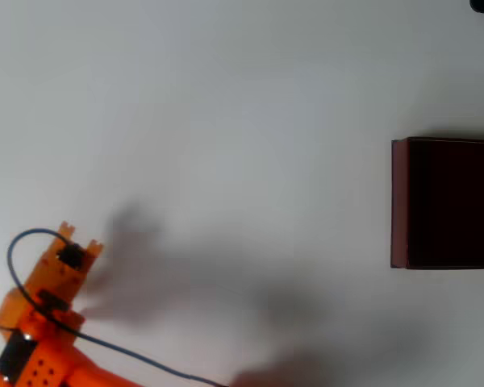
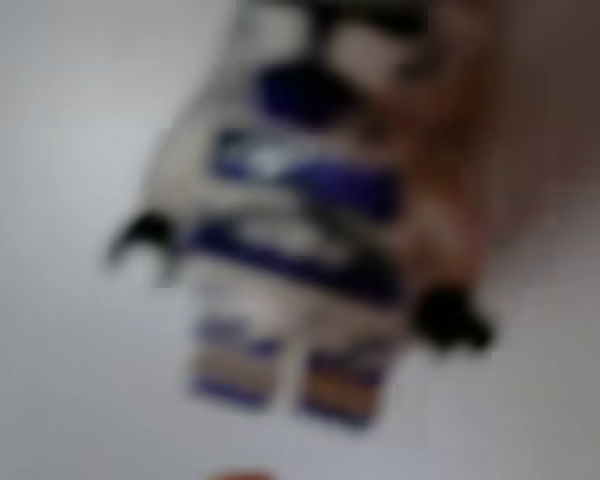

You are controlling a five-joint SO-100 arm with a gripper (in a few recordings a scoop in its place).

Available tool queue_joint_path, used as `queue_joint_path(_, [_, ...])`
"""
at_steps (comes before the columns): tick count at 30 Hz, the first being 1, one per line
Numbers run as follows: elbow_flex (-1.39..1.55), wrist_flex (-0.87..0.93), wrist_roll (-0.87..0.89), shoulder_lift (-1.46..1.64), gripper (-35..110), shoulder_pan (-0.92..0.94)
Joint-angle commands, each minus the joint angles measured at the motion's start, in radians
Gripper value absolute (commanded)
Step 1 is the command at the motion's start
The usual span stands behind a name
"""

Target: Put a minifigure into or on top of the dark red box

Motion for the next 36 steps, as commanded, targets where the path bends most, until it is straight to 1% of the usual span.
queue_joint_path(1, [-0.193, 0.138, 0.049, -0.029, 19, -0.018])
queue_joint_path(4, [-0.362, 0.256, 0.06, -0.104, 19, -0.017])
queue_joint_path(5, [-0.391, 0.264, 0.061, -0.126, 19, -0.015])
queue_joint_path(10, [-0.402, 0.173, 0.031, -0.212, 19, 0.002])
queue_joint_path(15, [-0.325, 0.095, -0.009, -0.224, 19, 0.025])
queue_joint_path(21, [-0.284, 0.058, -0.057, -0.219, 19, 0.055])
queue_joint_path(29, [-0.308, 0.218, -0.067, -0.164, 19, 0.072])
queue_joint_path(30, [-0.293, 0.212, -0.077, -0.153, 19, 0.08])
queue_joint_path(34, [-0.114, 0.041, -0.069, -0.083, 19, 0.084])
queue_joint_path(36, [-0.044, -0.003, -0.052, -0.046, 19, 0.083])
